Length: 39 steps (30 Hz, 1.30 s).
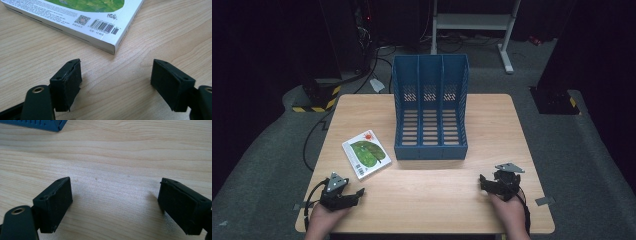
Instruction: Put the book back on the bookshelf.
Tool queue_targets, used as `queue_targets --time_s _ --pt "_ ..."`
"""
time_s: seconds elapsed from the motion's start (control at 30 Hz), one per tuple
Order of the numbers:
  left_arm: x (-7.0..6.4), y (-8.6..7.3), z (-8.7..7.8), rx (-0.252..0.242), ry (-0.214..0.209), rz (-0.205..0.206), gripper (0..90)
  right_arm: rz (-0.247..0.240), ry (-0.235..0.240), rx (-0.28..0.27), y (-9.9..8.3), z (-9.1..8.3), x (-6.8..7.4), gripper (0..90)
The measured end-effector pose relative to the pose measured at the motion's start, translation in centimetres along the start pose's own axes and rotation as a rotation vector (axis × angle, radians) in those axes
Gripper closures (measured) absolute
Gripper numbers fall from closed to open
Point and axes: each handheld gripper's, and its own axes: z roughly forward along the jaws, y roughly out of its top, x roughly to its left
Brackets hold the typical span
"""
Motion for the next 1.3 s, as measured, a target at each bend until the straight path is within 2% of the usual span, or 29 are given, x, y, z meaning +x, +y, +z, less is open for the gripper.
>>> queue_targets --time_s 0.8,0.9,0.97,1.0,1.03,1.1,1.13,1.17,1.2,1.3 --pt "-0.1 0.1 0.0 0.005 0.005 0.000 24.7 0.002 0.000 0.000 0.0 0.0 0.0 11.9" --pt "-0.1 0.2 0.0 0.019 0.009 -0.001 25.0 0.001 0.000 0.000 0.0 0.0 0.0 11.9" --pt "-0.1 0.3 0.0 0.023 0.010 -0.012 27.0 0.001 0.000 0.000 0.0 0.0 0.0 11.9" --pt "-0.1 0.5 -0.1 0.030 0.000 -0.036 27.0 0.000 0.000 0.000 0.0 0.0 0.0 11.9" --pt "-0.1 0.8 -0.1 0.026 -0.011 -0.051 30.8 0.000 0.000 0.000 0.0 0.0 0.0 11.9" --pt "-0.2 0.9 -0.2 0.021 -0.005 -0.054 31.6 0.000 0.000 0.000 0.0 0.0 0.0 11.9" --pt "-0.3 1.3 -0.5 0.006 0.010 -0.055 31.1 -0.001 0.001 0.001 0.0 0.0 0.0 12.2" --pt "-0.3 1.3 -0.5 0.006 0.010 -0.055 30.8 -0.001 0.001 0.001 0.0 0.0 0.0 12.2" --pt "-0.5 2.0 -1.0 -0.020 0.015 -0.072 30.8 -0.001 0.002 0.001 0.0 0.0 0.0 12.2" --pt "-0.8 2.5 -1.3 -0.044 0.015 -0.090 30.2 -0.001 0.002 0.001 0.0 0.0 0.0 12.2"
